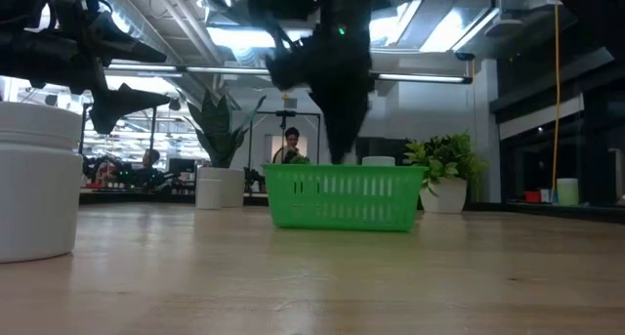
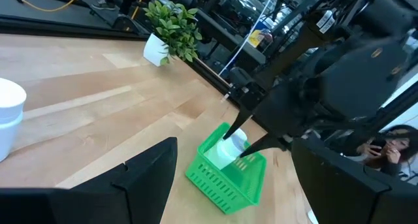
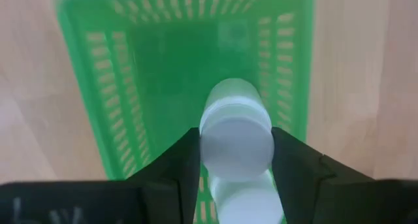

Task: Pick and place pill bottles into a basket
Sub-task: Put the white pill bottle into the green basket

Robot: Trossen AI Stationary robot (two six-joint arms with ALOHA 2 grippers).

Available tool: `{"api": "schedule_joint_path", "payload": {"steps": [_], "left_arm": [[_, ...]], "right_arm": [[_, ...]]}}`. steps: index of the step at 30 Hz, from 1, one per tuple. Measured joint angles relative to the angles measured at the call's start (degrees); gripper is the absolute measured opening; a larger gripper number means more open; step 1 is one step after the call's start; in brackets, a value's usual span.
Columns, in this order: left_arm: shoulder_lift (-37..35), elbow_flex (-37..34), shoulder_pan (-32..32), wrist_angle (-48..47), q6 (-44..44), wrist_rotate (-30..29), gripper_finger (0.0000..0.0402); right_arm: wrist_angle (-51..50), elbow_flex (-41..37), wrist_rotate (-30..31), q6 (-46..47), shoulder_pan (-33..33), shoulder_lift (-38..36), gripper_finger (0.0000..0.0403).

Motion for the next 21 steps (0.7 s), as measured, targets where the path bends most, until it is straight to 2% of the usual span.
{"api": "schedule_joint_path", "payload": {"steps": [4, 21], "left_arm": [[0.0, 0.0, -0.01, 0.07, 0.0, 0.03, 0.0295], [0.0, 0.0, 0.0, 0.06, 0.02, 0.11, 0.0295]], "right_arm": [[0.42, -2.05, -0.13, 1.15, 0.02, -0.55, 0.0149], [0.71, -2.24, 0.23, 1.0, -0.35, -0.38, 0.0159]]}}
